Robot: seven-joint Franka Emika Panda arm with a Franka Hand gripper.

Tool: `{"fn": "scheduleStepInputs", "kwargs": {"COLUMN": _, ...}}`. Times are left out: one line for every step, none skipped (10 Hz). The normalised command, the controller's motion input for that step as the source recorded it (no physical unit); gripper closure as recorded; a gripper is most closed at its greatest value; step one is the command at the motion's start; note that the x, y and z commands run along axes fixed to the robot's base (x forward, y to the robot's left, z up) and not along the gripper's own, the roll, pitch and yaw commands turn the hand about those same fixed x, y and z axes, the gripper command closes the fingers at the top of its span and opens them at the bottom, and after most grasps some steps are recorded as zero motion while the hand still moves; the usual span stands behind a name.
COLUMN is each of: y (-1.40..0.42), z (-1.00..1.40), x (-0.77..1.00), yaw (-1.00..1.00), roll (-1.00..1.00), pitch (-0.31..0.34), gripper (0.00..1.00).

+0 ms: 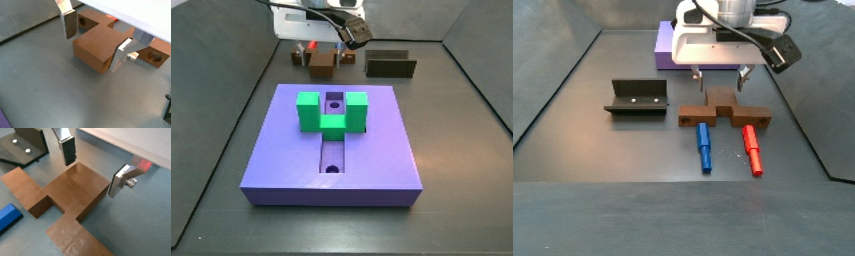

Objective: Pick up the brown object. Move up. Place the brown object on the fixture. Regrasp the brown object. Move to above the board. Insert the brown object.
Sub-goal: Pick up the brown object.

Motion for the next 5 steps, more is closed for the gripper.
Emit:
{"fn": "scheduleStepInputs", "kwargs": {"y": 0.15, "z": -0.18, "x": 0.0, "yaw": 0.05, "roll": 0.02, "pitch": -0.154, "gripper": 0.0}}
{"fn": "scheduleStepInputs", "kwargs": {"y": 0.16, "z": -0.09, "x": 0.0, "yaw": 0.06, "roll": 0.04, "pitch": -0.129, "gripper": 0.0}}
{"fn": "scheduleStepInputs", "kwargs": {"y": 0.0, "z": -0.01, "x": -0.01, "yaw": 0.0, "roll": 0.03, "pitch": -0.091, "gripper": 0.0}}
{"fn": "scheduleStepInputs", "kwargs": {"y": 0.0, "z": -0.03, "x": 0.0, "yaw": 0.0, "roll": 0.06, "pitch": -0.016, "gripper": 0.0}}
{"fn": "scheduleStepInputs", "kwargs": {"y": 0.0, "z": -0.06, "x": 0.0, "yaw": 0.0, "roll": 0.03, "pitch": -0.03, "gripper": 0.0}}
